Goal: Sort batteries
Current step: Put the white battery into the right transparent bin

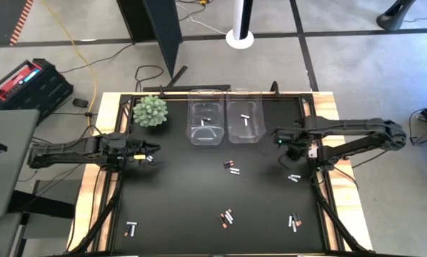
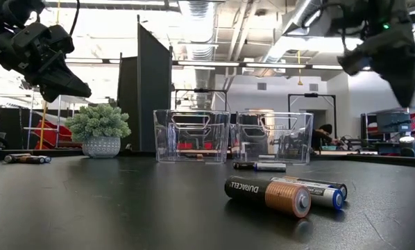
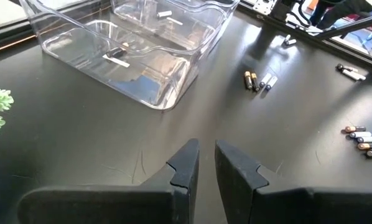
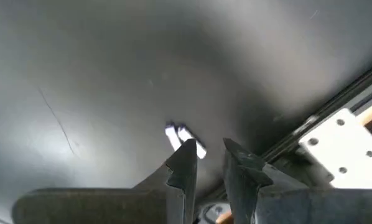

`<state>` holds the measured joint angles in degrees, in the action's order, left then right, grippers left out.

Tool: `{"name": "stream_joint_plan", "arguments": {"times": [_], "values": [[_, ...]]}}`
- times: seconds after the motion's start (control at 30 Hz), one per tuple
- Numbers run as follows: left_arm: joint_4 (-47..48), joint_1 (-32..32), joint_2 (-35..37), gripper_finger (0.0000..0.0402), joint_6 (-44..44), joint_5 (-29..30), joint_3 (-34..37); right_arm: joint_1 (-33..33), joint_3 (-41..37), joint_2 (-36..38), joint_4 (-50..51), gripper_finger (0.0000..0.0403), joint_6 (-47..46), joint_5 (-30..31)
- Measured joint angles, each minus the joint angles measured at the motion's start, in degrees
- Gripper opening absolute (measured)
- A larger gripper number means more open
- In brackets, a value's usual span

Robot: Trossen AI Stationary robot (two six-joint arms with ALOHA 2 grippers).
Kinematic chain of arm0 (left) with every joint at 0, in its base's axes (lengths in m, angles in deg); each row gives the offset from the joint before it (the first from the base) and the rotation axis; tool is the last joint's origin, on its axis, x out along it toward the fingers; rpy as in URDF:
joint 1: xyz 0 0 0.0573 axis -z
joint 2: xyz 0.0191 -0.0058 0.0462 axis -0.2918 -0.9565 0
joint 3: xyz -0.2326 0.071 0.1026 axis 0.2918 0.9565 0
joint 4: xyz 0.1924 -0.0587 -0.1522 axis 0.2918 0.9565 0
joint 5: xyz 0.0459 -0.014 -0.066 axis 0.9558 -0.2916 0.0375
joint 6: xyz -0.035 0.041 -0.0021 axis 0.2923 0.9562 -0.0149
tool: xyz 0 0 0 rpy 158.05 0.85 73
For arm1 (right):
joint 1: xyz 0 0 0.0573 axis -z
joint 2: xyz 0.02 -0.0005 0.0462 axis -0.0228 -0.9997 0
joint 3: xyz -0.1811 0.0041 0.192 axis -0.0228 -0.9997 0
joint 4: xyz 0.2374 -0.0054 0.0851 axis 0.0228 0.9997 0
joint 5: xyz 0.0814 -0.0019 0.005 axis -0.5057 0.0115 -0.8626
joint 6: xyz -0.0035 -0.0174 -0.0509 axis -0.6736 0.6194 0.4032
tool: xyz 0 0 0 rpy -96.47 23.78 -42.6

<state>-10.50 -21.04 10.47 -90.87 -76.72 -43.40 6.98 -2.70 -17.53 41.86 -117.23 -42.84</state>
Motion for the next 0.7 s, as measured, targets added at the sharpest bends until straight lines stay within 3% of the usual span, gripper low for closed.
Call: {"name": "stream_joint_plan", "arguments": {"times": [0.23,0.5,0.7], "values": [[0.0,0.0,0.0,0.005,0.0,0.0,0.0,-2.2,-7.3,0.1,-2.0,0.0093,0.0,-5.3],[0.0,0.0,0.0,0.005,-0.1,0.0,0.0,-4.6,-7.2,-0.4,-2.8,0.0091,-1.4,-6.2],[0.0,0.0,0.0,0.005,0.0,0.0,0.0,-7.5,-7.2,-5.5,-2.2,0.0091,-1.5,-7.8]]}}
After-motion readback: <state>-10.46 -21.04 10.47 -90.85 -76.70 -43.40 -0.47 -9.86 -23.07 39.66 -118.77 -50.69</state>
